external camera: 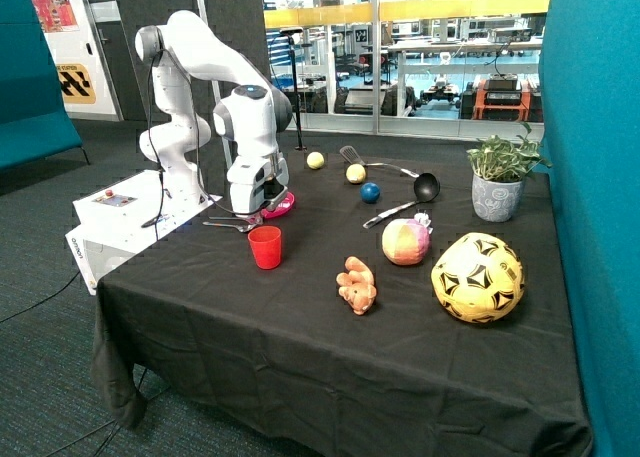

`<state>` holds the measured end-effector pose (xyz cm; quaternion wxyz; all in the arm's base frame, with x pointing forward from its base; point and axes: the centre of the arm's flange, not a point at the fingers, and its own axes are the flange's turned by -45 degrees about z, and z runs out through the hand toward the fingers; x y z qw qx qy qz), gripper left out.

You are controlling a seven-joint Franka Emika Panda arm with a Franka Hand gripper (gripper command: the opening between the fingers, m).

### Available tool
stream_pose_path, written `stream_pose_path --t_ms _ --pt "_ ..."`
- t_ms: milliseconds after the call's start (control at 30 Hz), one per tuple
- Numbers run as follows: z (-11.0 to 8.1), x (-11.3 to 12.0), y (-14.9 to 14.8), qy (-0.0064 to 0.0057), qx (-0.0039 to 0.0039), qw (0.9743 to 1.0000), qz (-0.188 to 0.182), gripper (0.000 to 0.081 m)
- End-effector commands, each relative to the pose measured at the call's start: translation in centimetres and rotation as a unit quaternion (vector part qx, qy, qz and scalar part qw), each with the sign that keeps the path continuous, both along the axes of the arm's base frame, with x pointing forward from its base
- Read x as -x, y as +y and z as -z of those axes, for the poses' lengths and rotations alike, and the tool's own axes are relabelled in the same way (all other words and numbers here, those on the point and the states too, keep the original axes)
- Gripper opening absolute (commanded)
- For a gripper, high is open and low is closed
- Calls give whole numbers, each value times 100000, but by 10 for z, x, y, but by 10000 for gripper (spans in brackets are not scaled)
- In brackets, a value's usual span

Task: Set the table

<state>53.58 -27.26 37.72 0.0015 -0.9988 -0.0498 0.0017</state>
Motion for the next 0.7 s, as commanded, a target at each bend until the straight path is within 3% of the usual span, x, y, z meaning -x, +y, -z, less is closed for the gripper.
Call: stream_pose_path --t_ms 0,667 --pt "12 -7 2 -174 143 99999 -236 415" --pt "37 -10 1 -173 144 99998 639 381"
